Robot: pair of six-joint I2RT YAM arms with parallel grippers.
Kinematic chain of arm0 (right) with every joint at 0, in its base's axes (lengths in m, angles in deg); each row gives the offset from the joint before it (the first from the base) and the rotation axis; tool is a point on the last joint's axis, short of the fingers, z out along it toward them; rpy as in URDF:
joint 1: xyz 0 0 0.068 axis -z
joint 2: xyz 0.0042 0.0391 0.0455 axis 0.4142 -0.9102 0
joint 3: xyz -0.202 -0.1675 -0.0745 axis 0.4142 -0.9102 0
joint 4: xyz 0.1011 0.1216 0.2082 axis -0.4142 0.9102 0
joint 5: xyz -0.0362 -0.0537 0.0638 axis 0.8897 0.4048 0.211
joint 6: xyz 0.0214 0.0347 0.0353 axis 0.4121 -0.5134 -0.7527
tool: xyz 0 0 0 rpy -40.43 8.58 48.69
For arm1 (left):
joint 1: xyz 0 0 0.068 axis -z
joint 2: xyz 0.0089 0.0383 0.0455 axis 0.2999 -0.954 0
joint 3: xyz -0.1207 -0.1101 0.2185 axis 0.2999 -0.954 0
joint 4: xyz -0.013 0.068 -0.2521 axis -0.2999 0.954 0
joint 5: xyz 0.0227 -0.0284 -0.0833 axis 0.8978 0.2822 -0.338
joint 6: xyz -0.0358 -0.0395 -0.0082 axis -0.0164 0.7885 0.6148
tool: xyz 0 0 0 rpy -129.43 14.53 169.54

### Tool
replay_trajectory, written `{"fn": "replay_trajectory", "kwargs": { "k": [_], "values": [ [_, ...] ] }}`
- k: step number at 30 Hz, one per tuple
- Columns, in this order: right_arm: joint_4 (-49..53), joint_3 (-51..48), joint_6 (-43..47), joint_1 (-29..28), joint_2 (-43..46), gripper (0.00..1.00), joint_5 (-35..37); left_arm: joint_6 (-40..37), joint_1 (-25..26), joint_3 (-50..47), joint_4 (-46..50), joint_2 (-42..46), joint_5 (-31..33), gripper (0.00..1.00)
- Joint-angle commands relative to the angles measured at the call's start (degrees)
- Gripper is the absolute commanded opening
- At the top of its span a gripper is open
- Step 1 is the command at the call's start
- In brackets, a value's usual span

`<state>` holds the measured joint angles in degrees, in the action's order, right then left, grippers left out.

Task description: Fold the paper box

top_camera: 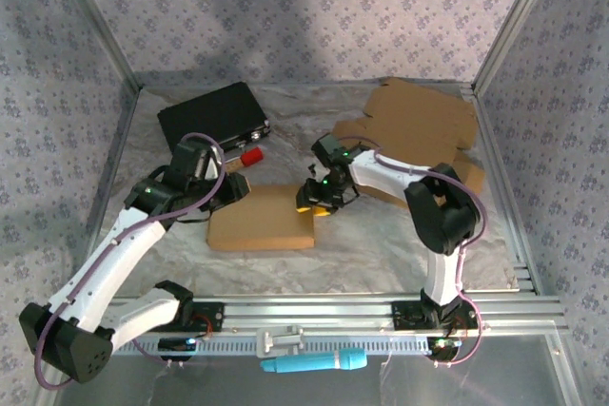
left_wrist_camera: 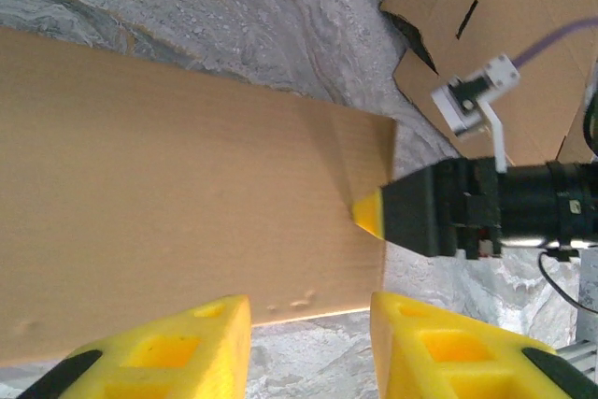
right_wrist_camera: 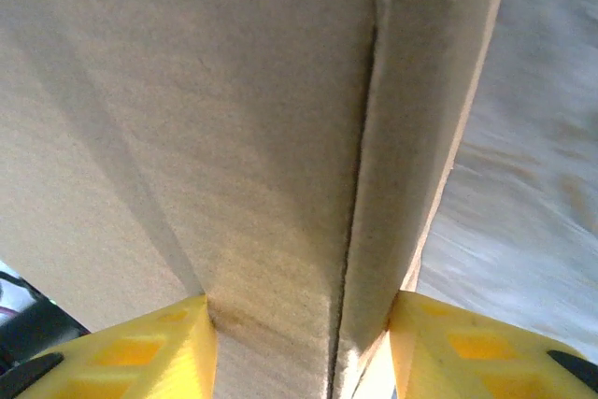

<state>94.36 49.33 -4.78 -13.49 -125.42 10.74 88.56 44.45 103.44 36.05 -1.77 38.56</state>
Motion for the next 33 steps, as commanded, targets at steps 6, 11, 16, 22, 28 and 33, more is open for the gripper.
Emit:
{"fn": "replay_trajectory", "kwargs": {
  "k": [6, 11, 16, 22, 28, 33],
  "values": [
    [-5.30, 12.95, -14.09, -6.60, -11.75, 0.46, 2.23, -0.06, -0.46, 2.11, 2.67, 3.75, 0.80, 0.38],
    [-2.27, 23.07, -15.35, -9.88, -18.00, 0.46, 3.36, -0.05, -0.80, 1.90, 5.30, 6.78, 1.30, 0.38],
    [-3.44, 27.43, -18.18, -11.13, -21.94, 0.46, 2.72, 0.13, -1.16, 2.03, 7.76, 9.56, 1.65, 0.38],
    [-3.27, 34.79, -18.41, -13.35, -27.08, 0.47, 1.34, 0.97, -1.25, 1.71, 9.47, 13.13, 2.50, 0.38],
    [-3.33, 38.02, -19.57, -14.23, -29.18, 0.51, 2.05, 1.98, -1.25, 1.44, 10.94, 15.44, 1.96, 0.37],
    [-3.25, 38.00, -18.62, -14.08, -27.13, 0.60, 3.00, 2.51, -1.25, 1.28, 11.08, 16.24, 1.55, 0.37]
  ]
}}
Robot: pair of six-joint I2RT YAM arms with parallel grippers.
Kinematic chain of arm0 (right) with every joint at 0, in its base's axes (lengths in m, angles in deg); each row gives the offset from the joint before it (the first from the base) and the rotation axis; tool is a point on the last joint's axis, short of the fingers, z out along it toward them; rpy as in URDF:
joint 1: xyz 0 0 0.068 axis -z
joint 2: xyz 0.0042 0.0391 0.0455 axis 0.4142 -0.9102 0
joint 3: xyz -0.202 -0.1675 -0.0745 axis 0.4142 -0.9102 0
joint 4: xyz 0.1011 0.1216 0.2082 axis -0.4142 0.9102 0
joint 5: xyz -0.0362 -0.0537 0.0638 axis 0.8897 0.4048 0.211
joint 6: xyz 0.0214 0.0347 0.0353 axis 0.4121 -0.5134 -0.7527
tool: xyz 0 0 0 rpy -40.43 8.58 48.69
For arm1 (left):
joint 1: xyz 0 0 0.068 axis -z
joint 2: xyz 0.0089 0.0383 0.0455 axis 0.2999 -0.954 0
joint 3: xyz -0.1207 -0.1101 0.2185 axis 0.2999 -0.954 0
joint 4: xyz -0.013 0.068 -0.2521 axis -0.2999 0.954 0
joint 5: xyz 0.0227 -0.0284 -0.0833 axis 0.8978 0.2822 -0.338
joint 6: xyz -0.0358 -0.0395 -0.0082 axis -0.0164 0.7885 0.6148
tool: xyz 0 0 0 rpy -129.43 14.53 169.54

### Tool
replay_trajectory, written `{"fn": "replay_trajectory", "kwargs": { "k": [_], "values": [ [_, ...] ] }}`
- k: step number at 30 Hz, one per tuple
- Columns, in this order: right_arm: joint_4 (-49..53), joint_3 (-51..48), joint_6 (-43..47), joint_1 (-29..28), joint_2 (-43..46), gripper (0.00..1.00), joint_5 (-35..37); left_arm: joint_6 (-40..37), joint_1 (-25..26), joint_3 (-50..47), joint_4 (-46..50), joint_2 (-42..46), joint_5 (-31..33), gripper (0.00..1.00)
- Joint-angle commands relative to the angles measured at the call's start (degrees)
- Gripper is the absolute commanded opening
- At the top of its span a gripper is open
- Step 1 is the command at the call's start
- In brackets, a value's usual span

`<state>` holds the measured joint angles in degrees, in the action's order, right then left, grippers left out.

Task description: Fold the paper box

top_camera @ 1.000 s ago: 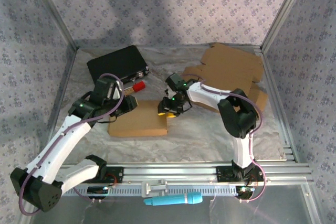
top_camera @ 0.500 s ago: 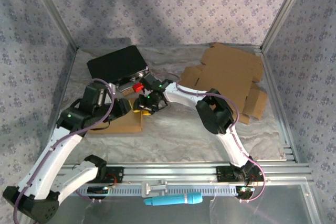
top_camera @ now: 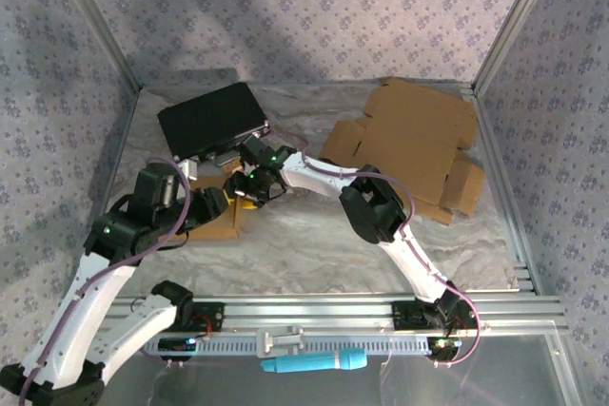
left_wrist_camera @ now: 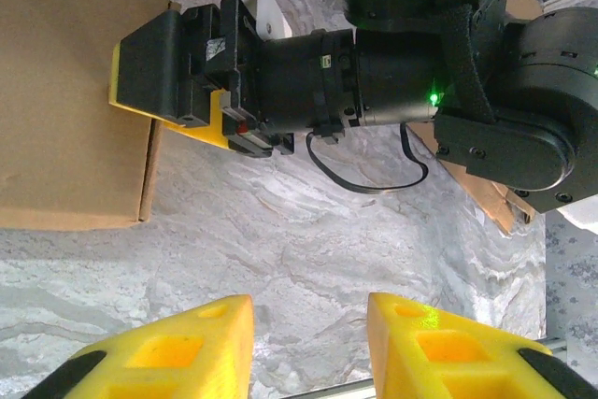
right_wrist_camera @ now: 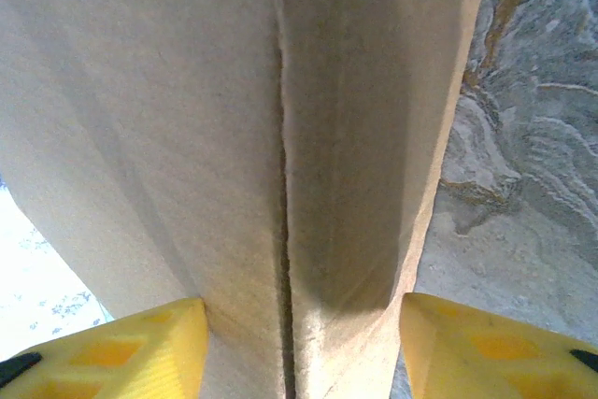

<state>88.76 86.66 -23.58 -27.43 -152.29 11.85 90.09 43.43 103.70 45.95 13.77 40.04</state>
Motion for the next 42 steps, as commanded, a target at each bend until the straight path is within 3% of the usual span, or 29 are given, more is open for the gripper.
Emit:
{"fn": "replay_trajectory", "kwargs": {
  "k": [1, 5, 11, 18, 24, 30, 36, 42],
  "values": [
    [2.67, 0.46, 0.83, -0.05, 1.06, 0.61, 2.74, 1.06, -0.23, 1.02, 0.84, 0.69, -0.19, 0.37],
    [2.46, -5.51, 2.90, 0.94, 10.83, 0.63, 8.35, 2.57, -0.23, 1.02, -2.43, -0.71, -2.52, 0.37],
    [-7.46, -34.13, -0.85, 9.45, 39.61, 0.64, 16.66, 8.79, 3.56, -1.00, -16.06, -7.77, -4.97, 0.34],
    [-2.83, -54.62, 3.19, 30.46, 74.04, 0.68, 18.88, 14.76, 13.54, 0.05, -38.72, -28.26, -0.73, 0.36],
    [1.98, -62.33, 4.67, 49.39, 92.02, 0.68, 13.87, 28.68, 15.76, 0.24, -62.59, -49.05, 2.32, 0.42],
    [5.34, -64.14, 4.96, 56.87, 97.05, 0.69, 7.87, 36.20, 15.68, 4.84, -79.64, -66.03, 5.14, 0.47],
    [5.33, -64.06, 4.65, 57.41, 96.31, 0.69, 6.52, 35.92, 14.38, 10.15, -80.82, -74.29, 6.50, 0.48],
    [5.48, -64.77, 4.21, 57.51, 95.82, 0.69, 6.43, 39.20, 13.32, 11.92, -83.87, -79.39, 3.51, 0.46]
  ]
}}
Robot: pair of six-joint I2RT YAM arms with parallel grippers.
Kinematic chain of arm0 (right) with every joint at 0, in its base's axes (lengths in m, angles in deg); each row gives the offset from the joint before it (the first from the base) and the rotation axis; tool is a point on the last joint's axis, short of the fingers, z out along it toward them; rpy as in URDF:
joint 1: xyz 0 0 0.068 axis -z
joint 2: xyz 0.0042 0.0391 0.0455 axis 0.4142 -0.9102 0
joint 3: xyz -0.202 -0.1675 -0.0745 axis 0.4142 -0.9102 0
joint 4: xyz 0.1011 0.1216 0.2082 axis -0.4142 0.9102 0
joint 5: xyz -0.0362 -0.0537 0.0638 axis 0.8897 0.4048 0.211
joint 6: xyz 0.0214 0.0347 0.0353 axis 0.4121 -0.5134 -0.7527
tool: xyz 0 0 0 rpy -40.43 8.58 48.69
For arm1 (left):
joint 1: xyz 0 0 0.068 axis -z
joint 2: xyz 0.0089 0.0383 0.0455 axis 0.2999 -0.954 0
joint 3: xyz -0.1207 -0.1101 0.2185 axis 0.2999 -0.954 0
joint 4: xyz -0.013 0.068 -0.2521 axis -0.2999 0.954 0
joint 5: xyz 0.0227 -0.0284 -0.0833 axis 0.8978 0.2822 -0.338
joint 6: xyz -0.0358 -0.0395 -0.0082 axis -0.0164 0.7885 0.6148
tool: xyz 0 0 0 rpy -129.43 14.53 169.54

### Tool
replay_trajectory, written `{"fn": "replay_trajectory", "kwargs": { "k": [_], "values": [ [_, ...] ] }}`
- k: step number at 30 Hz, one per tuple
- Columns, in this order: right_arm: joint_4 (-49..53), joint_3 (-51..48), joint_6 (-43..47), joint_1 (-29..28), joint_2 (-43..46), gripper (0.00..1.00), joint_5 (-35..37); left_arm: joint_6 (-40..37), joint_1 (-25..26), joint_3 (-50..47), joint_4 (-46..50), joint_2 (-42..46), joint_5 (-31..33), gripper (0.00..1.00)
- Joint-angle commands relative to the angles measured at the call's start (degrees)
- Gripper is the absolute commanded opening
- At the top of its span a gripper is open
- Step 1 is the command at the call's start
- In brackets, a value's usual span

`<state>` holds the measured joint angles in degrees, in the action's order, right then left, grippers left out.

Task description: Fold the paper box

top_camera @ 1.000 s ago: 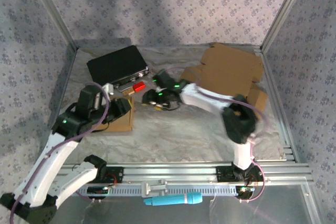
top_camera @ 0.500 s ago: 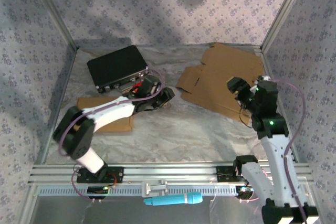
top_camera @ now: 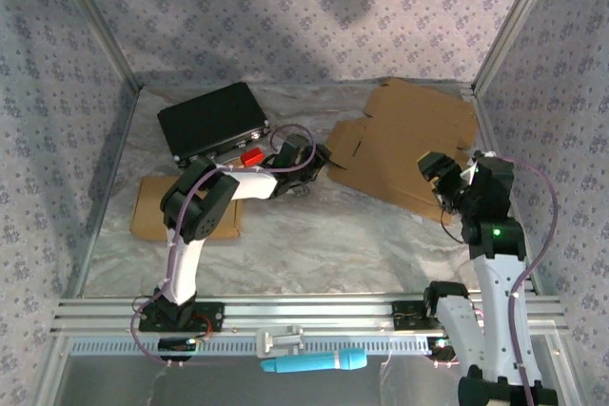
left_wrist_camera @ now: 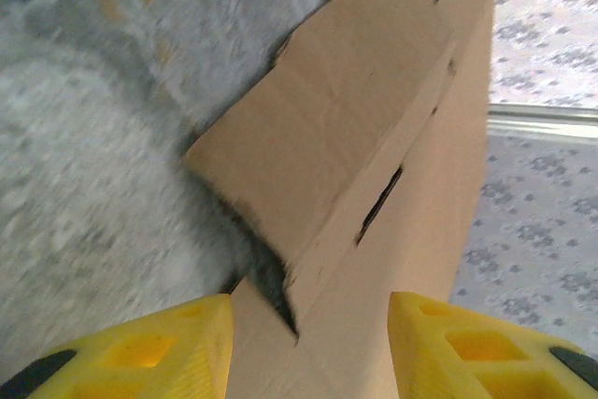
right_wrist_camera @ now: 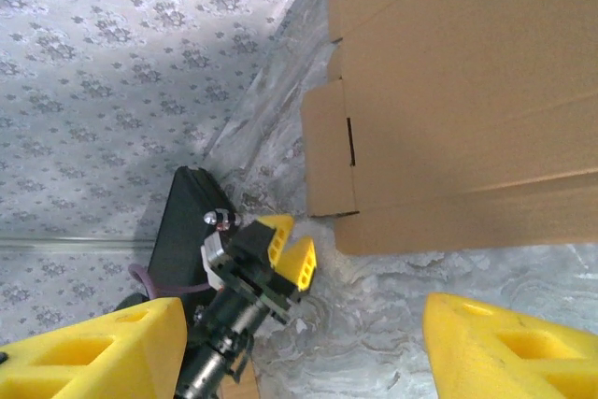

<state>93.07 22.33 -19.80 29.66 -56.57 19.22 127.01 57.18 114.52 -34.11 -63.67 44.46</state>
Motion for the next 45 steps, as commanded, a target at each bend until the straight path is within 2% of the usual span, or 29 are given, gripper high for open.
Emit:
{"fn": "replay_trajectory", "kwargs": {
  "k": [1, 12, 25, 30, 33, 34, 35, 39, 42, 45],
  "values": [
    [1.16, -0.61, 0.36, 0.49, 0.11, 0.69, -0.87, 2.47, -0.44, 1.18, -3.92, -2.33, -1.29, 0.46],
    [0.65, -1.55, -0.80, 0.69, -0.51, 0.69, -0.93, 4.55, -0.39, 5.03, -4.92, -6.07, -3.30, 0.44],
    [0.74, -1.76, -0.89, 0.74, -0.23, 0.68, -1.35, 6.06, -0.15, 8.07, -5.85, -10.28, -2.15, 0.35],
    [-0.59, -3.32, -3.11, 0.65, -0.15, 0.68, -2.15, 5.98, -0.09, 10.02, -6.80, -11.57, -1.50, 0.25],
    [-1.53, -4.46, -5.07, 0.46, -0.07, 0.69, -2.30, 6.32, -0.10, 10.07, -7.78, -11.14, -0.69, 0.09],
    [-1.81, -4.65, -5.70, 0.11, -0.06, 0.68, -1.98, 6.51, -0.09, 9.85, -8.03, -10.44, -0.09, 0.02],
    [-1.90, -4.61, -6.01, -0.33, -0.07, 0.68, -1.47, 6.61, -0.15, 9.55, -7.96, -9.42, 0.76, 0.00],
    [0.81, -2.87, -7.37, -4.38, -0.07, 0.68, 5.40, 10.96, 0.19, 7.40, -1.71, -1.98, 7.63, 0.00],
    [3.20, -2.44, -15.00, -7.31, -0.71, 0.68, 9.00, 20.22, 1.64, 5.97, 3.87, 4.33, 15.04, 0.00],
    [3.19, -1.89, -24.34, -12.46, -0.87, 0.71, 13.15, 25.05, 3.21, 9.04, 14.31, 8.63, 19.53, 0.00]
  ]
}}
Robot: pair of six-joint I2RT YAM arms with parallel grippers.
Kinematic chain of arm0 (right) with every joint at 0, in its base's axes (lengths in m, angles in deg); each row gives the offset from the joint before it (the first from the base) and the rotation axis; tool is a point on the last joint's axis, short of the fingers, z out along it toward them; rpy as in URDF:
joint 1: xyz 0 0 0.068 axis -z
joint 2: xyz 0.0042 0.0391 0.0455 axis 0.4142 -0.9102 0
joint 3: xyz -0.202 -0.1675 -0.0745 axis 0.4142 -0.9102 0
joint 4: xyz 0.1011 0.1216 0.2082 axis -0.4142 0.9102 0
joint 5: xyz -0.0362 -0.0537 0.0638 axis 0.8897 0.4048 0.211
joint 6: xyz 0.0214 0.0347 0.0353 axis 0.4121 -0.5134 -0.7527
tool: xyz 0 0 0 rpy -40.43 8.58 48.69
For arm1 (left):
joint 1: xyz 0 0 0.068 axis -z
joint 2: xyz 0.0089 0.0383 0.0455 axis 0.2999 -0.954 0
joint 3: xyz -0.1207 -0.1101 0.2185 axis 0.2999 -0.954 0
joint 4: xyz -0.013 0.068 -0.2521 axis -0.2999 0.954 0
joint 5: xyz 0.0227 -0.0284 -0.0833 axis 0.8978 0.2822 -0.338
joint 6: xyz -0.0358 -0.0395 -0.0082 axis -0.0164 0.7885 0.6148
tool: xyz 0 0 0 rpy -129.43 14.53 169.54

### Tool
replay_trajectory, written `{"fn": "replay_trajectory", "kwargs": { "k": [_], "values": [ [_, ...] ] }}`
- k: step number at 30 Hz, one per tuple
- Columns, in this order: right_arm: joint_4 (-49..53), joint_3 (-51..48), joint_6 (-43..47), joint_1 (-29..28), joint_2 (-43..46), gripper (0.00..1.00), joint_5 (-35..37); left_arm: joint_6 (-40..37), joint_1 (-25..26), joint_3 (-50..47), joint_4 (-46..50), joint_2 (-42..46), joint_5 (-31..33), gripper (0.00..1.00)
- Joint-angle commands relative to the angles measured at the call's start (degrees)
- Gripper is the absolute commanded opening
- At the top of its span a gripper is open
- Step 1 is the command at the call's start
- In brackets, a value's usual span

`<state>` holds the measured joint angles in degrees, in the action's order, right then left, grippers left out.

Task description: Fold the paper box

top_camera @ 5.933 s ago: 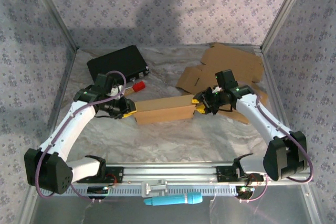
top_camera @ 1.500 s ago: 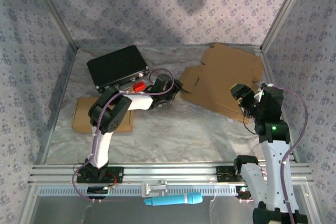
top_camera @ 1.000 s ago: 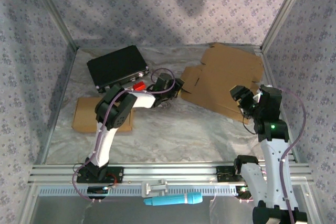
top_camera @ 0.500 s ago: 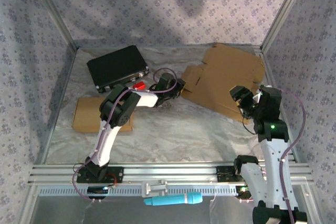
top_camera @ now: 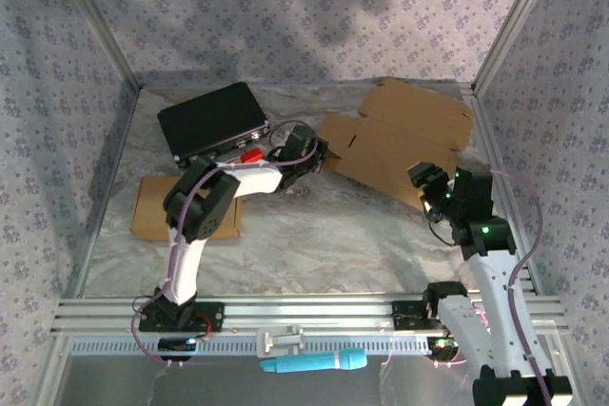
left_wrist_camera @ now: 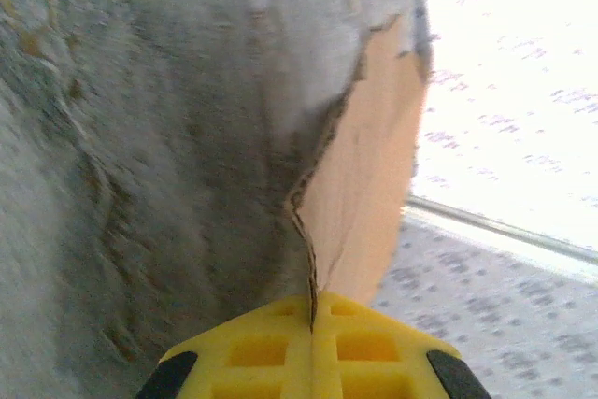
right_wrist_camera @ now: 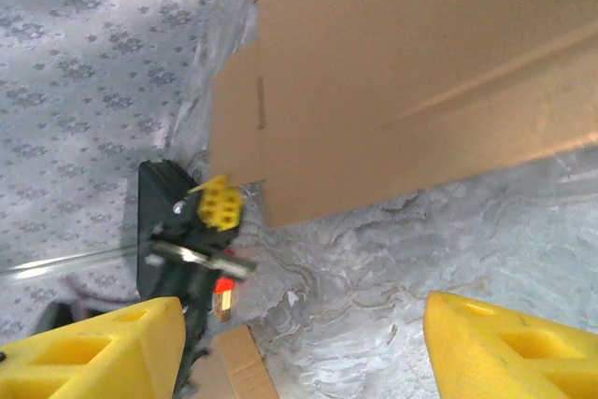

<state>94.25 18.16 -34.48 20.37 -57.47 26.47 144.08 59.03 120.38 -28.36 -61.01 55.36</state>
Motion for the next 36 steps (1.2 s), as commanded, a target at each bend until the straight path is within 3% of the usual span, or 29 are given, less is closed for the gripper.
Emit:
{"fn": "replay_trajectory", "kwargs": {
  "k": [1, 6, 10, 16, 23, 25, 28, 32, 36],
  "values": [
    [1.02, 1.96, -12.83, -5.75, 0.45, 0.72, 8.27, 9.29, 2.10, 3.85, 10.37, 6.97, 10.38, 0.00],
    [-6.41, -2.40, -27.16, -17.87, 1.65, 0.76, 21.50, 14.67, 3.61, 4.65, 11.30, 9.03, 12.15, 0.00],
    [-12.53, -4.07, -30.82, -21.16, -0.94, 0.79, 26.26, 14.97, 4.11, 3.75, 10.31, 10.87, 11.94, 0.00],
    [-21.19, -8.95, -36.07, -20.97, -4.96, 0.74, 27.01, 16.13, 5.44, 0.67, 8.84, 13.66, 13.09, 0.00],
    [-31.01, -14.66, -35.04, -19.95, -6.93, 0.69, 30.20, 17.02, 5.96, -1.48, 8.81, 16.10, 12.94, 0.00],
    [-33.49, -14.90, -33.98, -17.73, -8.43, 0.67, 27.96, 17.37, 6.23, -2.20, 9.08, 16.79, 12.92, 0.00],
    [-35.34, -14.63, -31.71, -14.52, -10.39, 0.59, 22.93, 18.25, 7.12, -3.63, 8.58, 17.69, 13.16, 0.00],
    [-38.37, -14.70, -31.06, -13.09, -11.16, 0.42, 21.80, 19.10, 8.28, -4.87, 8.87, 18.55, 13.78, 0.00],
    [-38.94, -13.49, -30.49, -12.50, -12.14, 0.35, 19.24, 19.43, 8.65, -5.55, 7.83, 18.71, 13.88, 0.00]
  ]
}}
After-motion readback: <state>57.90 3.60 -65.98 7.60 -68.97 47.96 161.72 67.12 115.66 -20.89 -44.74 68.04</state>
